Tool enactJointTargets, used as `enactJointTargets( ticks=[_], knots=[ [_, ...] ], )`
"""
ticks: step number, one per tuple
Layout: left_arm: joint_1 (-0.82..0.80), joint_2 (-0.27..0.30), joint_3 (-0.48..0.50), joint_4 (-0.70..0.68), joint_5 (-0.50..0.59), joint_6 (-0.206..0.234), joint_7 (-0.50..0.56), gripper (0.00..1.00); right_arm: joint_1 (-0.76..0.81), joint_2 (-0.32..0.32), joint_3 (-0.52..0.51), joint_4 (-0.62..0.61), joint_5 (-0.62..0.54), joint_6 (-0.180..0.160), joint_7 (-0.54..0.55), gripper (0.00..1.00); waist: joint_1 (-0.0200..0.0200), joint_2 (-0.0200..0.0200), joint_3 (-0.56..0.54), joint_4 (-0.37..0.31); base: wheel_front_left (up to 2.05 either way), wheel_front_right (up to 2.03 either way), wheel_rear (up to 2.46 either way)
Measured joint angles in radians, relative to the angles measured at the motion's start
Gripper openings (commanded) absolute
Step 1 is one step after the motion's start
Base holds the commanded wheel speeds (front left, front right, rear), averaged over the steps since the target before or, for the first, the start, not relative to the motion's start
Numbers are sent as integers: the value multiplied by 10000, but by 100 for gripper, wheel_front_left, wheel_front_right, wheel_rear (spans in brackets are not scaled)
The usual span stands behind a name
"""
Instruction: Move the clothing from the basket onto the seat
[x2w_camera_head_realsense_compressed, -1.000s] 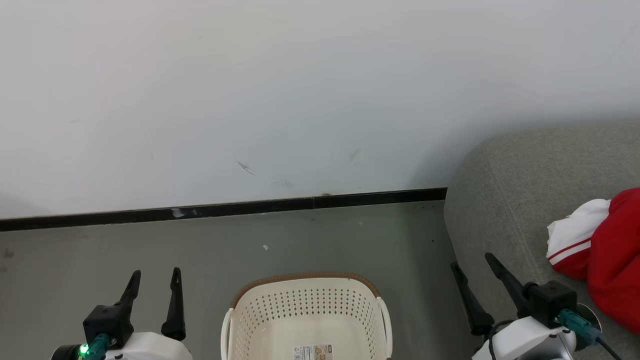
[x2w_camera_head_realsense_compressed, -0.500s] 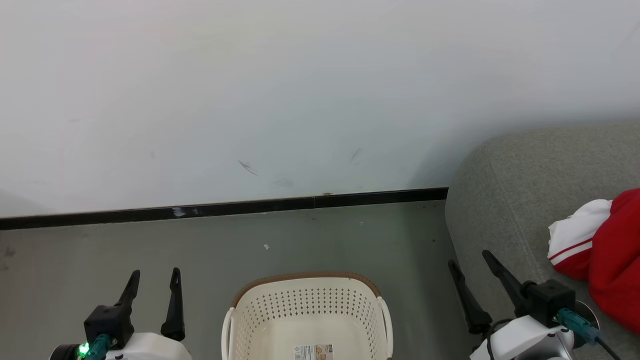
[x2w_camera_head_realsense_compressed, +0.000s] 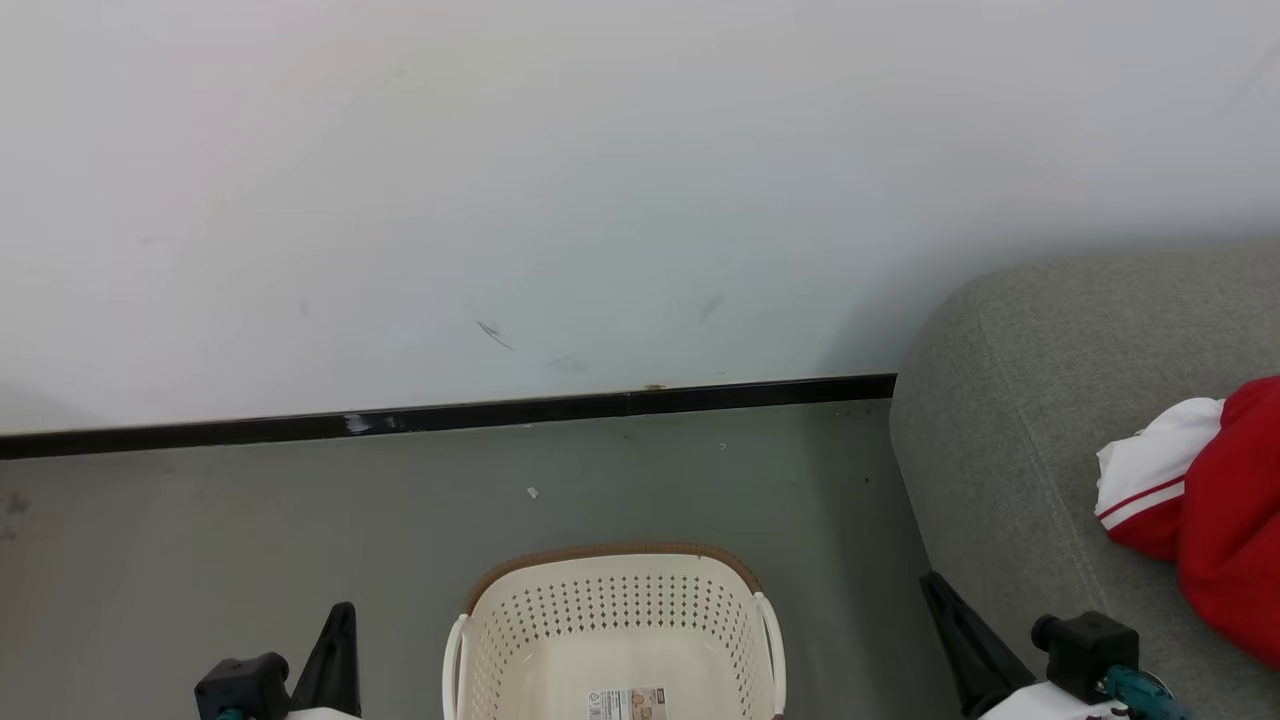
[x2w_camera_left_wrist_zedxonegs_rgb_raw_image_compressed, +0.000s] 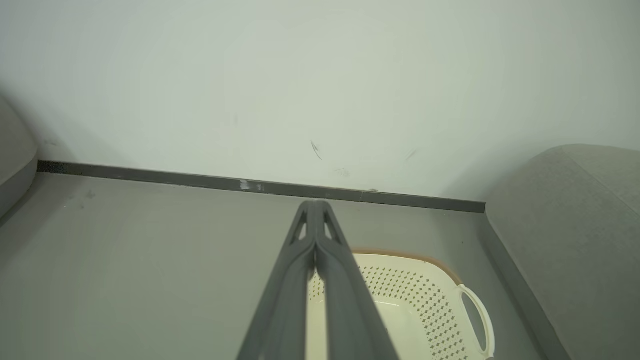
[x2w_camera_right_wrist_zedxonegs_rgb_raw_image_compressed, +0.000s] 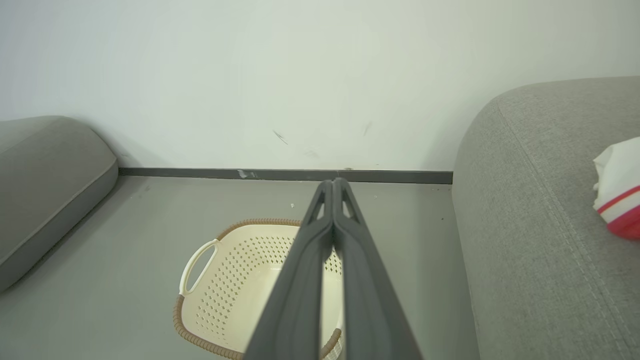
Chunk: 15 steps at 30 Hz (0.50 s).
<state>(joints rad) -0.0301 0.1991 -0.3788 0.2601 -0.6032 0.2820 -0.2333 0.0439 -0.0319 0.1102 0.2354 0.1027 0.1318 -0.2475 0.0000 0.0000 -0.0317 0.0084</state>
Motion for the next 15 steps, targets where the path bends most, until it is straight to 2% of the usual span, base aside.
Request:
enactJointTargets(
  ticks=[8, 10, 15],
  knots=[
    [0, -119, 353, -111, -955, -295, 291, 0, 196, 0, 81, -318, 1225, 0, 0, 0, 1, 0, 37, -12, 0, 0, 0],
    [0, -144, 495, -148, -1221, -389, 387, 0, 196, 0, 36, -339, 1837, 0, 13, 0, 2, 0, 50, -15, 0, 0, 0],
    [0, -230, 738, -186, -1751, -568, 556, 0, 186, 0, -144, -339, 2894, 0, 234, 0, 19, 0, 57, -14, 0, 0, 0]
  ],
)
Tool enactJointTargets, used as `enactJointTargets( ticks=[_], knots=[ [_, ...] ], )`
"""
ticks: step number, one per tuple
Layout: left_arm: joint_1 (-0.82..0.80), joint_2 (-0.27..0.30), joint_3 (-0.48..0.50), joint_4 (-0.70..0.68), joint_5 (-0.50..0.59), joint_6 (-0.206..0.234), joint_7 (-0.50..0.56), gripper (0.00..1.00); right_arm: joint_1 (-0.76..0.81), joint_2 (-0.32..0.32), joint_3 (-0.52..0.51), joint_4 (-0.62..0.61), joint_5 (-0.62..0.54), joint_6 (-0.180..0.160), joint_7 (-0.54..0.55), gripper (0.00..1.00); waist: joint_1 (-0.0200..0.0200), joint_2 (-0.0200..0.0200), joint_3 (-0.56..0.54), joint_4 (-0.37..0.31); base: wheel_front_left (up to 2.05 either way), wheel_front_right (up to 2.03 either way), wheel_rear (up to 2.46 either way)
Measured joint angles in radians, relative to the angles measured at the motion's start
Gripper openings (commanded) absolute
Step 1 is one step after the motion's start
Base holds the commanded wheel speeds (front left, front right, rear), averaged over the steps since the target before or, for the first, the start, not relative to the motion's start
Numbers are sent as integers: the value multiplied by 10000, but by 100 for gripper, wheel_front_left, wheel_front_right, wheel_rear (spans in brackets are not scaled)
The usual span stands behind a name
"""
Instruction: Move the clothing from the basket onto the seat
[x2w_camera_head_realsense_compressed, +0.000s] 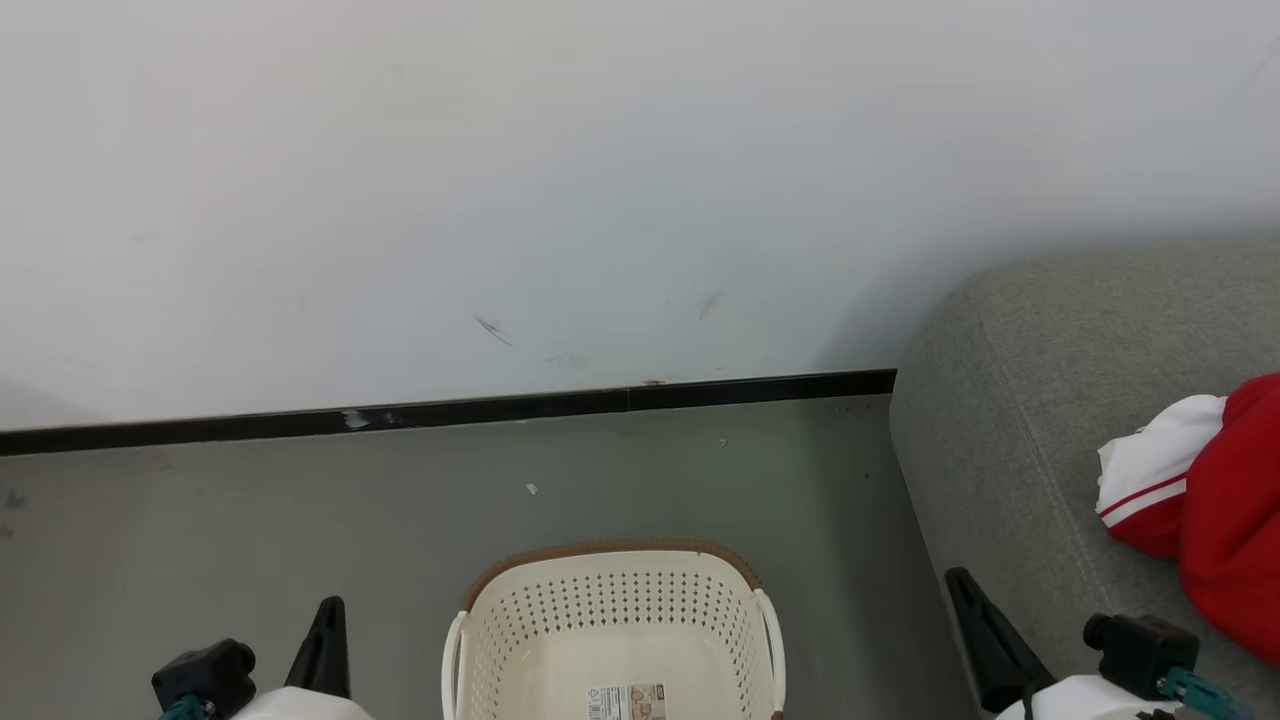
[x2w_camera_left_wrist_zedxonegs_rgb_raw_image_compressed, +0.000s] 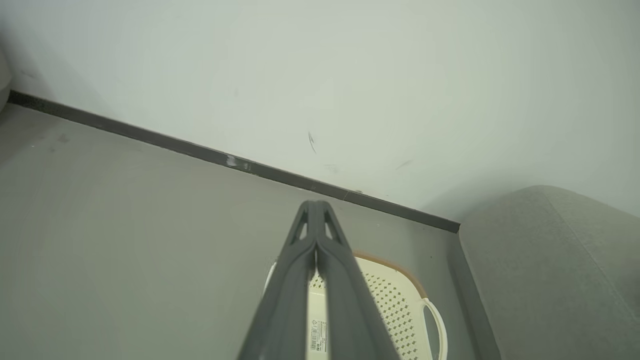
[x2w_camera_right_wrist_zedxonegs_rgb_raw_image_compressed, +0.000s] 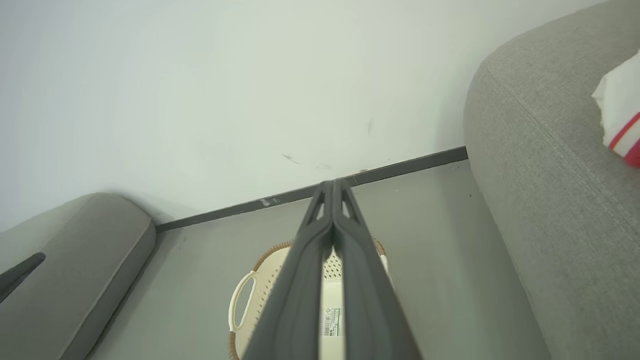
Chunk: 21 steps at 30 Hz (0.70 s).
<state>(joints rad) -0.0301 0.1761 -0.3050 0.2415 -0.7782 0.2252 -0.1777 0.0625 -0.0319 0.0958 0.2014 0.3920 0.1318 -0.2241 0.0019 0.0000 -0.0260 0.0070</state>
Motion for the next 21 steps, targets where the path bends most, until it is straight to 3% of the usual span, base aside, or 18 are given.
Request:
enactJointTargets(
  ticks=[9, 21],
  knots=[
    [0, -171, 412, -73, -943, -330, 341, 0, -55, -46, -194, 4, 1453, 0, 313, 0, 55, 0, -11, -2, 0, 0, 0],
    [0, -397, 980, -144, -2186, -709, 752, 0, -99, -224, -362, 40, 3461, -2, 721, 0, 69, 0, -13, -10, 0, 0, 0]
  ],
)
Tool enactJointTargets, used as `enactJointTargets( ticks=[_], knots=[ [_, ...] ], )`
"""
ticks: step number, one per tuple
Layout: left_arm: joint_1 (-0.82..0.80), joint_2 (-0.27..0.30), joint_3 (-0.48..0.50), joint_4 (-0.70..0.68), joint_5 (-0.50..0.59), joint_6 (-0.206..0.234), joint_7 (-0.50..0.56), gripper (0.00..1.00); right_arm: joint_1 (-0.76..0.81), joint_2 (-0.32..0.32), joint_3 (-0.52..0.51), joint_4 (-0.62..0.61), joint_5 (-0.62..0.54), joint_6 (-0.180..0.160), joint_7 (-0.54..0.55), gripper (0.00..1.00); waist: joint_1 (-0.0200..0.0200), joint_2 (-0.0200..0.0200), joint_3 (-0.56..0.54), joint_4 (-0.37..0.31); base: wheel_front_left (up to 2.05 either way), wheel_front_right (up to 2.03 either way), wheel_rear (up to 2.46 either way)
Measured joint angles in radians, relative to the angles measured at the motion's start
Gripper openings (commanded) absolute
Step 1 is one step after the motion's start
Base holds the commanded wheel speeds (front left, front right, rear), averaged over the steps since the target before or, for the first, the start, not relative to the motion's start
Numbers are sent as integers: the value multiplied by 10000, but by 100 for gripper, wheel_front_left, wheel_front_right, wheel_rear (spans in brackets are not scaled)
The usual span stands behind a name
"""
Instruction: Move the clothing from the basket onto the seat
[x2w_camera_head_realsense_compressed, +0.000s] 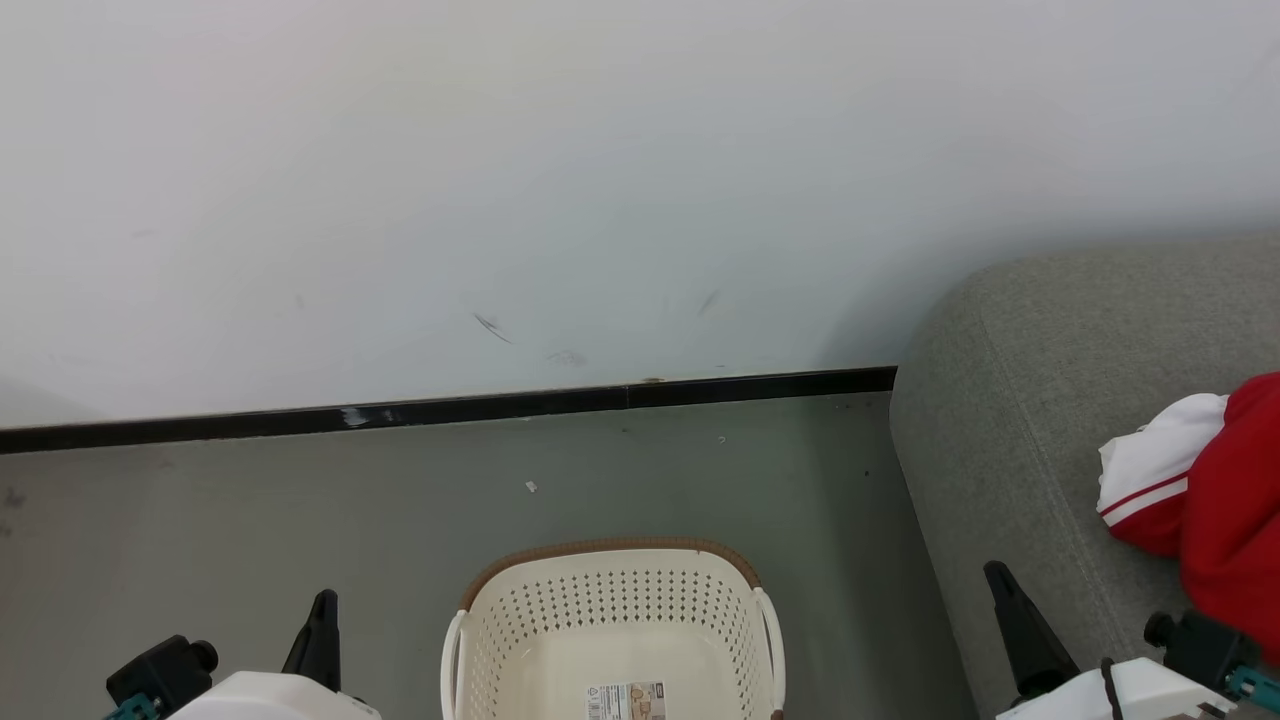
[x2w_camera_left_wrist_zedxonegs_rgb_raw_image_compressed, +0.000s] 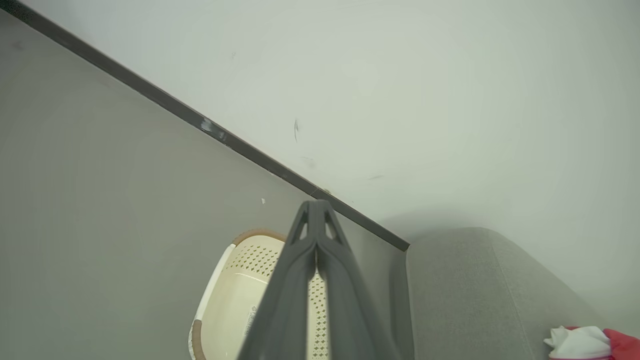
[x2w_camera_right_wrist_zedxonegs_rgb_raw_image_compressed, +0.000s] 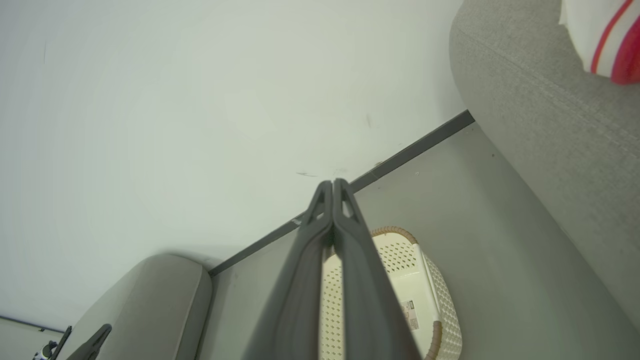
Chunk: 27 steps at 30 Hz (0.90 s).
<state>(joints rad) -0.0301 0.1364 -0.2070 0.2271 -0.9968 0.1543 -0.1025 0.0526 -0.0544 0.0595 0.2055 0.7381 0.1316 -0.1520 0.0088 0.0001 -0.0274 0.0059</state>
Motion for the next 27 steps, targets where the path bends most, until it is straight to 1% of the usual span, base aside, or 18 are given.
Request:
enactJointTargets(
  ticks=[8, 16, 19, 27],
  knots=[
    [0, -105, 370, -36, -855, -341, 313, 0, -48, -105, -105, 69, 1327, -6, 217, 0, -30, 0, 38, -8, 0, 0, 0],
    [-3, -221, 740, -54, -1657, -535, 570, 0, -392, -213, -176, 203, 2650, -8, 426, 0, -63, 0, 95, -15, 0, 0, 0],
    [-7, -305, 890, -63, -1992, -721, 671, 0, -400, -232, -194, 249, 3152, -8, 514, 0, -71, 0, 116, -18, 0, 0, 0],
    [-16, -422, 1266, -88, -2813, -1001, 940, 0, -497, -341, -282, 305, 4472, -8, 752, 0, -78, 0, 161, -27, 0, 0, 0]
  ],
)
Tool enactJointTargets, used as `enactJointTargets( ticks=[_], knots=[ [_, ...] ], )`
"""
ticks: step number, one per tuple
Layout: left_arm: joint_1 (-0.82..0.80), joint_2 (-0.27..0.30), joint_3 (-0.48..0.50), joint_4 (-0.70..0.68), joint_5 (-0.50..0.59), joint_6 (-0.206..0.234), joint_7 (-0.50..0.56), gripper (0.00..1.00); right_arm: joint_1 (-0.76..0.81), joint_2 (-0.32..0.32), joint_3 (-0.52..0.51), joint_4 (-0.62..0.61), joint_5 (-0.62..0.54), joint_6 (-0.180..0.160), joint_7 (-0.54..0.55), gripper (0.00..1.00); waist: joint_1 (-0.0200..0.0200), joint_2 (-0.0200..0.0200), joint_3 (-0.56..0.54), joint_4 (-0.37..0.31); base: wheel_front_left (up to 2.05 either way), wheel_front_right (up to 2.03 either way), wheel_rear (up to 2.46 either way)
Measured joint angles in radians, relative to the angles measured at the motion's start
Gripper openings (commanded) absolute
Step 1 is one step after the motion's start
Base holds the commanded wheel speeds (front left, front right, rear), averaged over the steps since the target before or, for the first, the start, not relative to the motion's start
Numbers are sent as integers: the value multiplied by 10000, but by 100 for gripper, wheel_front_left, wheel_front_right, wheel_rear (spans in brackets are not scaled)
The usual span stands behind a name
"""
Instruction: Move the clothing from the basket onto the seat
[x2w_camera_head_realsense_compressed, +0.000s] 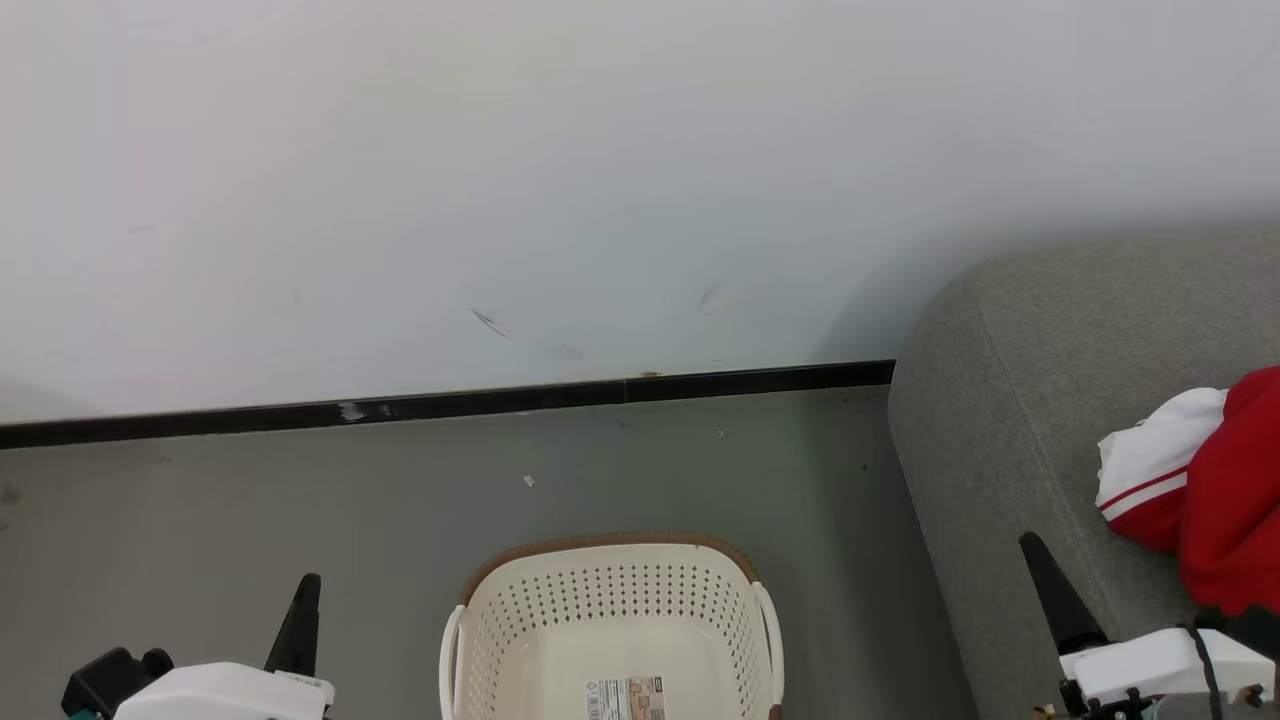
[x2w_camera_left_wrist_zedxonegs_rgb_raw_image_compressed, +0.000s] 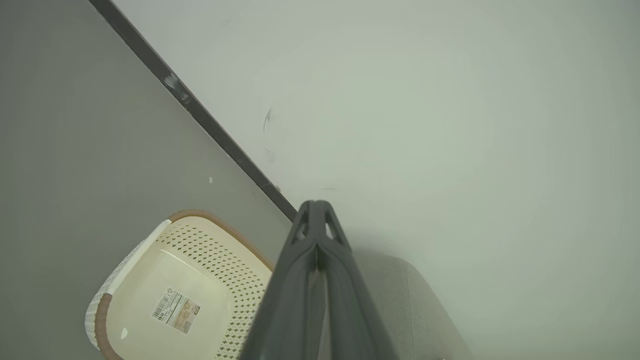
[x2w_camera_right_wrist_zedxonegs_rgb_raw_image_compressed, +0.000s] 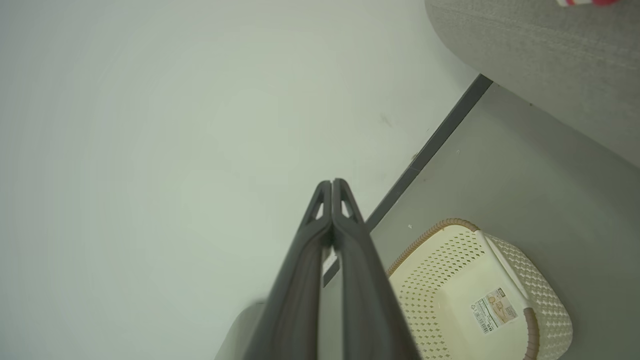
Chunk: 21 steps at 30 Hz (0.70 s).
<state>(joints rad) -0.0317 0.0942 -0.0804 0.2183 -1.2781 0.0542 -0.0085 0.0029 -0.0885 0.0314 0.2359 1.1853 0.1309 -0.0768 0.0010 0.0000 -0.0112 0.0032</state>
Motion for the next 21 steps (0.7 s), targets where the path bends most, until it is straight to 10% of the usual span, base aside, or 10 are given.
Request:
enactJointTargets(
  ticks=[21],
  knots=[
    [-34, -330, 938, -27, -2034, -763, 698, 0, -341, -213, -207, 84, 3271, -2, 518, 0, -3, 0, 74, -21, 0, 0, 0]
  ],
)
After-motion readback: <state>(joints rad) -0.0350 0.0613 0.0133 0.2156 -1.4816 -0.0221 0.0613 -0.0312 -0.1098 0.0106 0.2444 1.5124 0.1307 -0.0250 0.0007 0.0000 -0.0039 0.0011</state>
